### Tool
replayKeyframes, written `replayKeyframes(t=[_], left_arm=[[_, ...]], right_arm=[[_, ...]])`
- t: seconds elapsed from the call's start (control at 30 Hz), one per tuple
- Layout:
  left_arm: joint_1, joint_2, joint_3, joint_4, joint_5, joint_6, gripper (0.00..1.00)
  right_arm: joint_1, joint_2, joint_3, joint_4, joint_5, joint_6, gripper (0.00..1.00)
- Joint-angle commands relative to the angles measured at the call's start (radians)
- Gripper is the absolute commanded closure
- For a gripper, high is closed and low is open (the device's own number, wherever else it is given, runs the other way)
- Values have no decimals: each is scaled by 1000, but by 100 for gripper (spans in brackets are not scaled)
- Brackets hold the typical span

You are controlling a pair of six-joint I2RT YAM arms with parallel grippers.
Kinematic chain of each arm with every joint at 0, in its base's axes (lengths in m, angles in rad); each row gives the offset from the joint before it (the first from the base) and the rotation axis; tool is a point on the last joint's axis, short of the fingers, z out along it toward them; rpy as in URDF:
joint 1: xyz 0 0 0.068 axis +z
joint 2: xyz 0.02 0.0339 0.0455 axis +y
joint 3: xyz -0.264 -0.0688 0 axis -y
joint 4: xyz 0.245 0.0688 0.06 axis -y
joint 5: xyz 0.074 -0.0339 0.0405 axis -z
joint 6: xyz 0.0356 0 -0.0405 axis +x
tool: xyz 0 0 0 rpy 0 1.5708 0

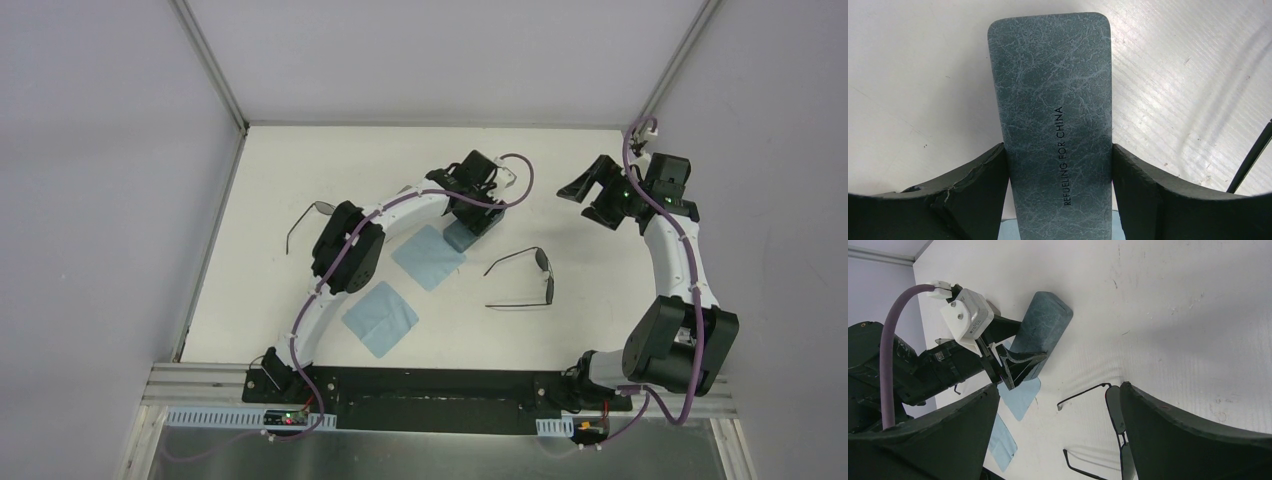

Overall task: Organize the sunglasses
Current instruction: Place the sunglasses case at the center of the board, then pick up the sunglasses case from the center of the board.

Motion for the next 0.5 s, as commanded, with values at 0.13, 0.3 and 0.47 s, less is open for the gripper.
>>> replayKeyframes(t=[0.13,0.3,0.47], left_arm=[[-12,-79,-27,-53,-57,-20,27],[-12,-79,-31,-58,-60,-25,26],[-12,-77,-32,-58,-65,-24,30]], right_arm=[[-11,-46,-4,31,-18,8,7],[-15,-44,-5,32,-19,9,6],[-17,-45,-8,33,-22,10,7]])
